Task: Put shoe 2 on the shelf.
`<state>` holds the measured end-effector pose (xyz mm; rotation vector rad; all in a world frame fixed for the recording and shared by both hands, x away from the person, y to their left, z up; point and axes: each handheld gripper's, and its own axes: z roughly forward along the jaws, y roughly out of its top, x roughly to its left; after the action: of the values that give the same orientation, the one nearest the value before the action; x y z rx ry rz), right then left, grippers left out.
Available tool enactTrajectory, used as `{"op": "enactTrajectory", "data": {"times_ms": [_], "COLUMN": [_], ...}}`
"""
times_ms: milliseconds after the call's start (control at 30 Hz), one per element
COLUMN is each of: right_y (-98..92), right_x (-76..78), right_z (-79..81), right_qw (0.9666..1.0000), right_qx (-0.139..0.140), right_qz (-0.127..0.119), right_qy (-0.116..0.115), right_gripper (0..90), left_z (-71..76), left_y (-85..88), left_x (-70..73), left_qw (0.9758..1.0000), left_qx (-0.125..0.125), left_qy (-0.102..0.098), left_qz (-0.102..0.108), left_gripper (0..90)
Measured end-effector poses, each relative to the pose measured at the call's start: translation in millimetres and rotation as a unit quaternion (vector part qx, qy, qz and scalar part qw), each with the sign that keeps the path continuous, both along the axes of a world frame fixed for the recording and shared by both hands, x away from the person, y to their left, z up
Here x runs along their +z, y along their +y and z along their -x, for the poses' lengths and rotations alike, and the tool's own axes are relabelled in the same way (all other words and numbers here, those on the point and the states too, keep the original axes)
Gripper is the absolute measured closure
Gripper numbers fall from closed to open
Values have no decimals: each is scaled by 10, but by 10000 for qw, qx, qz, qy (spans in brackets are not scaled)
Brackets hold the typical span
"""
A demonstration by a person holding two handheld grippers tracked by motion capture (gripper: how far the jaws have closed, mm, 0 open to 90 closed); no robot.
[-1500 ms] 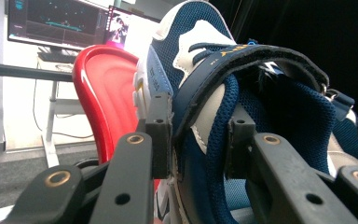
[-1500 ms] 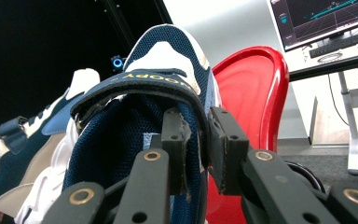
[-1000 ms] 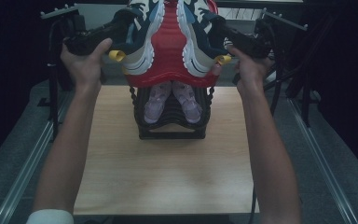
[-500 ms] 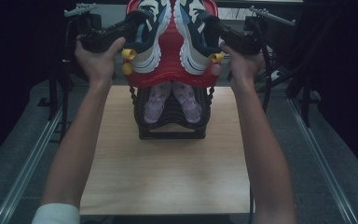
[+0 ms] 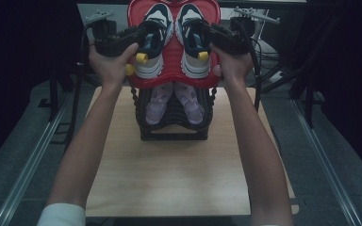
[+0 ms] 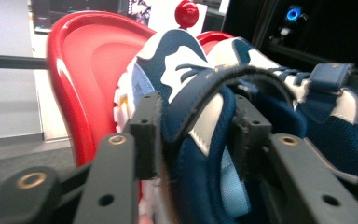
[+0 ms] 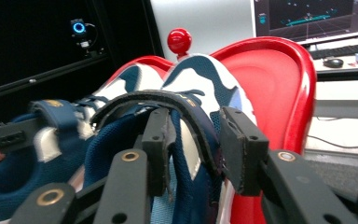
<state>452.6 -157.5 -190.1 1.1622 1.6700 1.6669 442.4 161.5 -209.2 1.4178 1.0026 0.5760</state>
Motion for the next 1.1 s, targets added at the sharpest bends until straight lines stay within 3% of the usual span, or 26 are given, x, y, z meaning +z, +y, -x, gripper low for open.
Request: {"op": "enactTrajectory", "data": {"times_ms": [233,433,800,1100], "right_y": [-98,-209,-375,-560], "right_x": [-16,-32,-58,-118], "right_z": [-23,21,155,326], "right_qw": [9990,9973,9930,9903], "right_qx": [321,558,845,963], "right_qz": [-305,-476,-803,-906], "right_qy": [11,-38,-196,-422], "right_gripper": [515,481,472,484], "left_z": [27,66,182,326], "left_y": [95,174,278,456], "left_x": [18,21,14,-64], "left_qw": [9995,9984,9972,9978], "left_qx": [-158,-278,-397,-354], "left_qy": [-7,21,21,-29], "left_qz": [276,495,630,566], "left_gripper": [470,455,450,446]}}
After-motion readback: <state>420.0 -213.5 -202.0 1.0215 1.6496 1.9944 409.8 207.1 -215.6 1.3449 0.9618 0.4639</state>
